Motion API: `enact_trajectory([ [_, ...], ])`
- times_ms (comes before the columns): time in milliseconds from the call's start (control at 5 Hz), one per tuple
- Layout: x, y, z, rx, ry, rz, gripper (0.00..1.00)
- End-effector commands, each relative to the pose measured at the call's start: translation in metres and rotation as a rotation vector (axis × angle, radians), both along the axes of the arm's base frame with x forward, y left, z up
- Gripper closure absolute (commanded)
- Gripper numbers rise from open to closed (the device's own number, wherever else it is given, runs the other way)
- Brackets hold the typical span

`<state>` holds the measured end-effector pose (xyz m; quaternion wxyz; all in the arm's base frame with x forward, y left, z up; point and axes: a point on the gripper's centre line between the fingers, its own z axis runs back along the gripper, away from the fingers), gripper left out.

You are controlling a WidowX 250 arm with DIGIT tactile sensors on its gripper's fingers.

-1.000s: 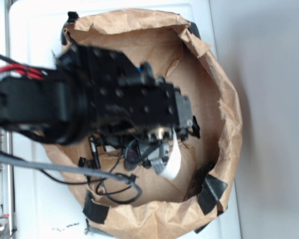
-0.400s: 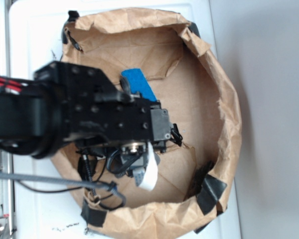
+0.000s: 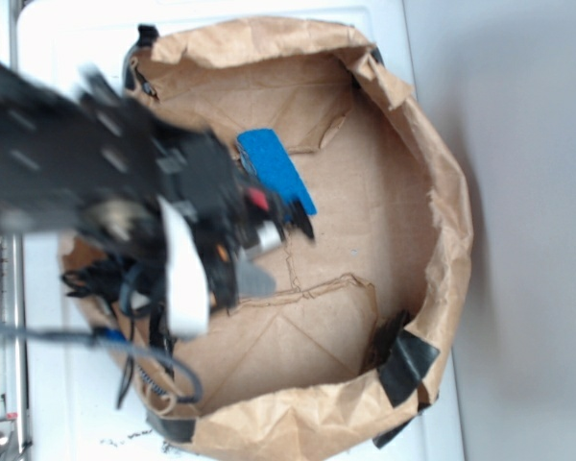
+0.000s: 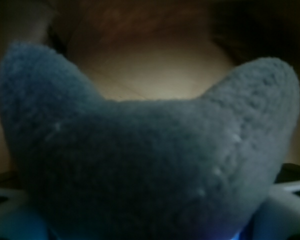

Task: Grab the gray animal.

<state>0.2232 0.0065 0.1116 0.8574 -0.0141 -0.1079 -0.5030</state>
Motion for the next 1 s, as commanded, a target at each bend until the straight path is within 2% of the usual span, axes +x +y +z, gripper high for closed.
enact_trajectory([
  [0,0.018,0.012,0.055,0.036,0.026,0.506,1.00],
  [200,0.019,0.012,0.061,0.054,0.021,0.757,1.00],
  [400,0.013,0.010,0.066,-0.001,0.054,0.951,1.00],
  [600,0.006,0.005,0.070,-0.025,0.052,0.963,1.00],
  [800,-0.001,-0.007,0.067,0.040,0.017,0.819,0.50],
])
